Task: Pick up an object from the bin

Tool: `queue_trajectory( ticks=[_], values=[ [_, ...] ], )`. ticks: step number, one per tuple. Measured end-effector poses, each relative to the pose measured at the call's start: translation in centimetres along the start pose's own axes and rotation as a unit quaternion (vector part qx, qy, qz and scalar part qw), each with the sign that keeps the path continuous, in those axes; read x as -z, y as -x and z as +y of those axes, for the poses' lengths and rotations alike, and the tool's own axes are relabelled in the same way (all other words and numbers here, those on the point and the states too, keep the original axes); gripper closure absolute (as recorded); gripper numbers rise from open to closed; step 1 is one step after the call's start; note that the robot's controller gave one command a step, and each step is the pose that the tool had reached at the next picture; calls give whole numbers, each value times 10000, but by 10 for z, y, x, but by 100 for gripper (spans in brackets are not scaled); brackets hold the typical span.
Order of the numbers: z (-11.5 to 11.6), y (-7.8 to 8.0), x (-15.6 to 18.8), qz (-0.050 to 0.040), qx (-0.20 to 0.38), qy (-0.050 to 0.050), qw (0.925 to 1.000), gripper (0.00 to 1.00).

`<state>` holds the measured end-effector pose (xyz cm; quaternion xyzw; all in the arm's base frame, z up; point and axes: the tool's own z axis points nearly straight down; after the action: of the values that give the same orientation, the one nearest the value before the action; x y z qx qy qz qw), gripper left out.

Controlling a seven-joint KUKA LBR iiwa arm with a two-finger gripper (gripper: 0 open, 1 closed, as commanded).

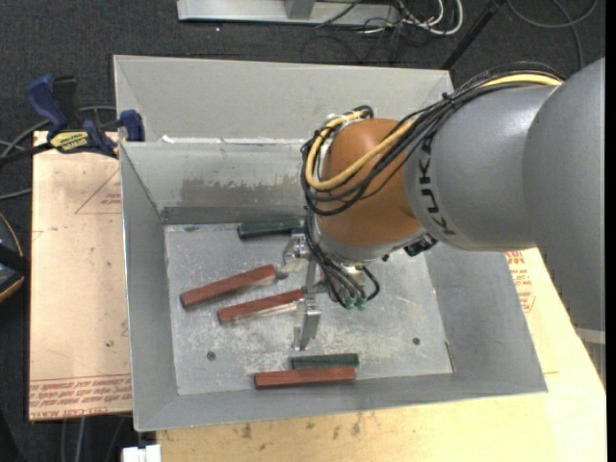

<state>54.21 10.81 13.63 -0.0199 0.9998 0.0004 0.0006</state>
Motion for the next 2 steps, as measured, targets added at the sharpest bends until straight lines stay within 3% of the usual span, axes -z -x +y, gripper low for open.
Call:
queue_trajectory(
  ticks=[1,2],
  values=[
    [20,13,-58,-21,-167,5,9999,0],
    [16,8,-54,1,-165,2,9999,100]
  ],
)
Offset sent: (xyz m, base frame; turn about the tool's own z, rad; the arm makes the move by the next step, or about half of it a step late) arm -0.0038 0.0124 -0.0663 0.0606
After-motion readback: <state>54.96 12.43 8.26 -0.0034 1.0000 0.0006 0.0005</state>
